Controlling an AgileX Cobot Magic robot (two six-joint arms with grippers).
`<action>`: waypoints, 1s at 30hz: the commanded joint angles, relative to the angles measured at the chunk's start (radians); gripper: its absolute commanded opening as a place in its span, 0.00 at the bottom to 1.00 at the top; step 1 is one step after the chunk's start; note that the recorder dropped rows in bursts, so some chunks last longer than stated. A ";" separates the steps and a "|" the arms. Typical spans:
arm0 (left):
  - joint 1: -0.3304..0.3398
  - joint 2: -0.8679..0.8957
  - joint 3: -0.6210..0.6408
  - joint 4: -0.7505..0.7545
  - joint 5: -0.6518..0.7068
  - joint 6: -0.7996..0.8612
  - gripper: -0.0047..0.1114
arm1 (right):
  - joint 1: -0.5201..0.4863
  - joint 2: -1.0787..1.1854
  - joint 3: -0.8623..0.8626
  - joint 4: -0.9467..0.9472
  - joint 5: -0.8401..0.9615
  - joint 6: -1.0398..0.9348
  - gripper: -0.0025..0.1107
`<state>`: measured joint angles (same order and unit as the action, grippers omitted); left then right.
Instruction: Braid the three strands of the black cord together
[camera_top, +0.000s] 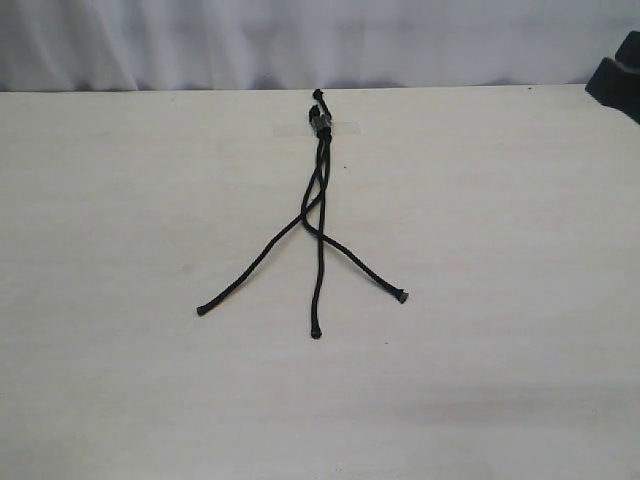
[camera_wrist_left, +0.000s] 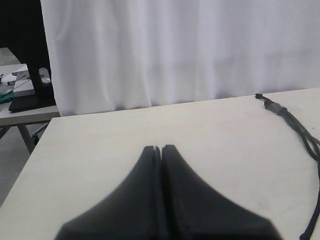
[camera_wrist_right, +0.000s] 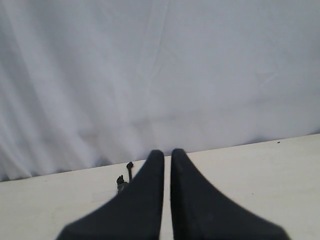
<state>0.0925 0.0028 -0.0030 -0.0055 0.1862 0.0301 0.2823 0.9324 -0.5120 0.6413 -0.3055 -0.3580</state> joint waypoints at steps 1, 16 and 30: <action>0.001 -0.003 0.003 -0.007 -0.006 0.003 0.04 | 0.000 -0.004 0.005 0.002 -0.008 -0.001 0.06; 0.001 -0.003 0.003 -0.007 -0.006 0.003 0.04 | -0.006 -0.206 0.151 -0.539 0.132 0.333 0.06; 0.001 -0.003 0.003 -0.007 -0.002 0.003 0.04 | -0.006 -0.745 0.512 -0.444 0.128 0.344 0.06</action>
<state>0.0925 0.0028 -0.0030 -0.0055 0.1862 0.0301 0.2823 0.2565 -0.0180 0.1929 -0.1858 -0.0152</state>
